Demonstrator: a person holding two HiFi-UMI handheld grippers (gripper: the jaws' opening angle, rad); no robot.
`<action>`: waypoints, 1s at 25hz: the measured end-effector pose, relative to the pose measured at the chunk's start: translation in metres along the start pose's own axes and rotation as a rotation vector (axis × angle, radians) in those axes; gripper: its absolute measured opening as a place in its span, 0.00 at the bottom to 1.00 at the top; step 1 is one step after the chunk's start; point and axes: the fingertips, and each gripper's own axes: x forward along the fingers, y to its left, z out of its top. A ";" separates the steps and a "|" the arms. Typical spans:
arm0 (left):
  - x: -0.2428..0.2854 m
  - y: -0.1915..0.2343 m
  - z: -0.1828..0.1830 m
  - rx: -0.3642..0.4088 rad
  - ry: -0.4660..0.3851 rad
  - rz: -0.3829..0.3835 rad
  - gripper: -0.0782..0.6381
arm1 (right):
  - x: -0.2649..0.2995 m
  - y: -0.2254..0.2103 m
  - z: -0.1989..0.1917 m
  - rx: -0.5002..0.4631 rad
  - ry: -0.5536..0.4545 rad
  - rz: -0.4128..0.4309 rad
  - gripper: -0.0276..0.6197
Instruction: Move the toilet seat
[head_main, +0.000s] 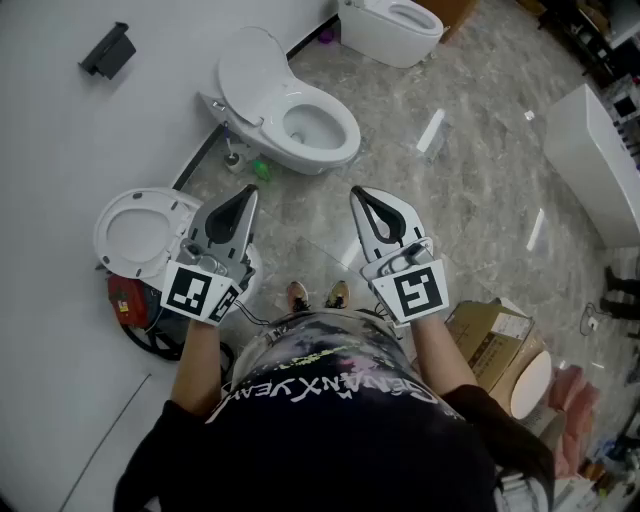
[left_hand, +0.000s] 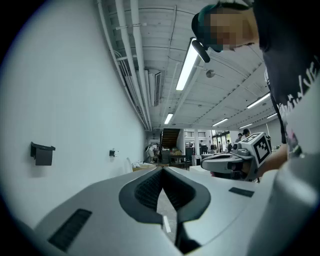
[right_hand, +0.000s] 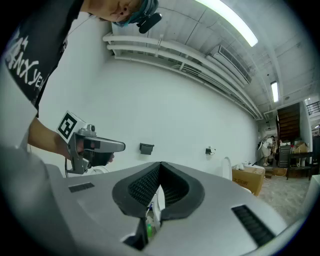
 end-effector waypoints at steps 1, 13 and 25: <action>-0.001 -0.001 0.000 0.000 -0.001 -0.001 0.13 | -0.001 0.001 0.000 -0.003 0.001 0.000 0.04; -0.007 -0.008 0.004 0.007 -0.008 -0.009 0.13 | -0.009 0.002 -0.001 0.006 0.012 -0.013 0.05; -0.009 -0.006 0.001 0.001 -0.009 -0.024 0.13 | -0.007 0.005 -0.001 0.009 0.008 -0.022 0.05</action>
